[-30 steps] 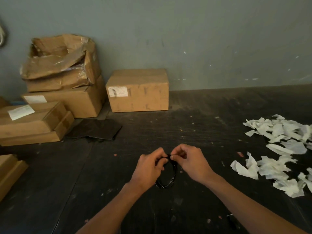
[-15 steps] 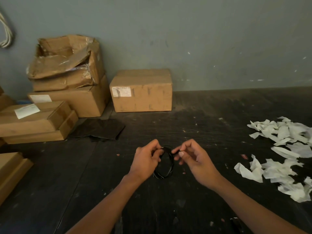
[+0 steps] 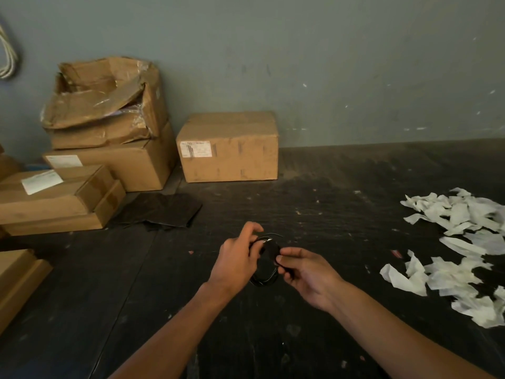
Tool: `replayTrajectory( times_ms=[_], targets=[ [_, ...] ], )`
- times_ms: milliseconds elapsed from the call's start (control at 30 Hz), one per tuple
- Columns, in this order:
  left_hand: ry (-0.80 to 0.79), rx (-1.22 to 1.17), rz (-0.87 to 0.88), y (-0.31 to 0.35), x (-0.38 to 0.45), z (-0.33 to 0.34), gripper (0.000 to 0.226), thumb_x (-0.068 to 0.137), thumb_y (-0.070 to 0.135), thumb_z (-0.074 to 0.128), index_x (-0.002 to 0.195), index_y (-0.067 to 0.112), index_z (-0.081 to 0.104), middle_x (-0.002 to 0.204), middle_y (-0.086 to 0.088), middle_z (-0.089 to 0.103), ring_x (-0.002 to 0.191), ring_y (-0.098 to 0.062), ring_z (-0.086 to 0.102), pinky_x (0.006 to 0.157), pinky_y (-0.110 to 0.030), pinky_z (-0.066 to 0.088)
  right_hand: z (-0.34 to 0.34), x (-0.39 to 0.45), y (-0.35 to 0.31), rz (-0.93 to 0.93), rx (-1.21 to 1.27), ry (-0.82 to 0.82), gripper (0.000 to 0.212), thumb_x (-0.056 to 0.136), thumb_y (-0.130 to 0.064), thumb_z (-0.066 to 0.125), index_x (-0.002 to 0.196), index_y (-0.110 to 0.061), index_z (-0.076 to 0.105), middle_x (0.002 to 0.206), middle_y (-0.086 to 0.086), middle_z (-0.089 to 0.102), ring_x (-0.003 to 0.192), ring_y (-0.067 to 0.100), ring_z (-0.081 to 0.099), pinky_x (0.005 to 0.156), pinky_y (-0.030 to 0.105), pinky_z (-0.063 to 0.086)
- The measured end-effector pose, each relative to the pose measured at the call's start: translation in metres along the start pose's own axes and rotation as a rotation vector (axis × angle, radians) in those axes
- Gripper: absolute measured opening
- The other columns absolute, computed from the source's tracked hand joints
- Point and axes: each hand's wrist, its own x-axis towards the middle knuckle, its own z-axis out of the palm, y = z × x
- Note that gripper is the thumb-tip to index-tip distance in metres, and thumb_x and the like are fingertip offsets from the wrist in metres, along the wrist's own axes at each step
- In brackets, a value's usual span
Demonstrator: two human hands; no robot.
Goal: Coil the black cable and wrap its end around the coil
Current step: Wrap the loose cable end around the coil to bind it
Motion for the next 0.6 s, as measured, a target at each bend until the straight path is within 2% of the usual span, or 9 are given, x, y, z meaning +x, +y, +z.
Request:
replayTrajectory(
  times_ms=[133, 233, 367, 433, 533, 600],
  targets=[
    [0.053, -0.051, -0.063, -0.001, 0.001, 0.000, 0.024, 0.096, 0.017, 0.061, 0.106, 0.036, 0.053, 0.084, 0.015, 0.068, 0.078, 0.004, 0.066, 0.068, -0.012, 0.055, 0.000, 0.005, 0.013, 0.073, -0.016, 0.112, 0.029, 0.082, 0.004, 0.069, 0.108, -0.007, 0.062, 0.098, 0.016, 0.069, 0.073, 0.020, 0.065, 0.060, 0.028, 0.053],
    [0.085, -0.037, -0.045, 0.002, 0.000, 0.007, 0.019, 0.095, 0.017, 0.062, 0.109, 0.030, 0.059, 0.089, 0.016, 0.068, 0.079, 0.005, 0.066, 0.070, -0.012, 0.055, 0.009, 0.008, 0.018, 0.112, 0.011, 0.176, 0.027, 0.082, 0.004, 0.070, 0.105, -0.005, 0.060, 0.094, 0.017, 0.070, 0.069, 0.019, 0.066, 0.055, 0.026, 0.053],
    [0.107, -0.015, -0.025, 0.008, -0.005, 0.018, 0.022, 0.096, 0.018, 0.061, 0.117, 0.025, 0.059, 0.100, 0.013, 0.068, 0.085, 0.002, 0.066, 0.078, -0.015, 0.056, 0.022, 0.013, 0.019, 0.090, 0.041, 0.267, 0.024, 0.082, 0.000, 0.072, 0.104, -0.004, 0.063, 0.096, 0.017, 0.072, 0.072, 0.021, 0.068, 0.055, 0.027, 0.053],
    [0.136, -0.017, -0.015, 0.010, -0.010, 0.021, 0.023, 0.096, 0.017, 0.060, 0.118, 0.024, 0.058, 0.102, 0.012, 0.068, 0.089, 0.003, 0.065, 0.081, -0.014, 0.054, 0.025, 0.016, 0.021, 0.060, 0.061, 0.308, 0.023, 0.081, -0.002, 0.073, 0.102, -0.005, 0.063, 0.095, 0.017, 0.072, 0.077, 0.023, 0.068, 0.061, 0.030, 0.055],
    [0.144, -0.068, -0.006, 0.014, -0.018, 0.025, 0.027, 0.095, 0.016, 0.059, 0.117, 0.032, 0.056, 0.101, 0.018, 0.065, 0.095, 0.007, 0.064, 0.083, -0.011, 0.052, 0.029, 0.018, 0.022, 0.058, 0.105, 0.309, 0.021, 0.083, -0.006, 0.072, 0.102, -0.006, 0.064, 0.097, 0.016, 0.071, 0.089, 0.026, 0.068, 0.077, 0.037, 0.059],
    [0.139, -0.129, -0.012, 0.014, -0.025, 0.028, 0.029, 0.095, 0.015, 0.059, 0.117, 0.034, 0.055, 0.102, 0.015, 0.067, 0.096, 0.005, 0.066, 0.083, -0.016, 0.055, 0.030, 0.018, 0.022, 0.057, 0.143, 0.288, 0.021, 0.084, -0.006, 0.070, 0.105, -0.006, 0.065, 0.098, 0.016, 0.071, 0.089, 0.026, 0.069, 0.080, 0.037, 0.058]
  ],
)
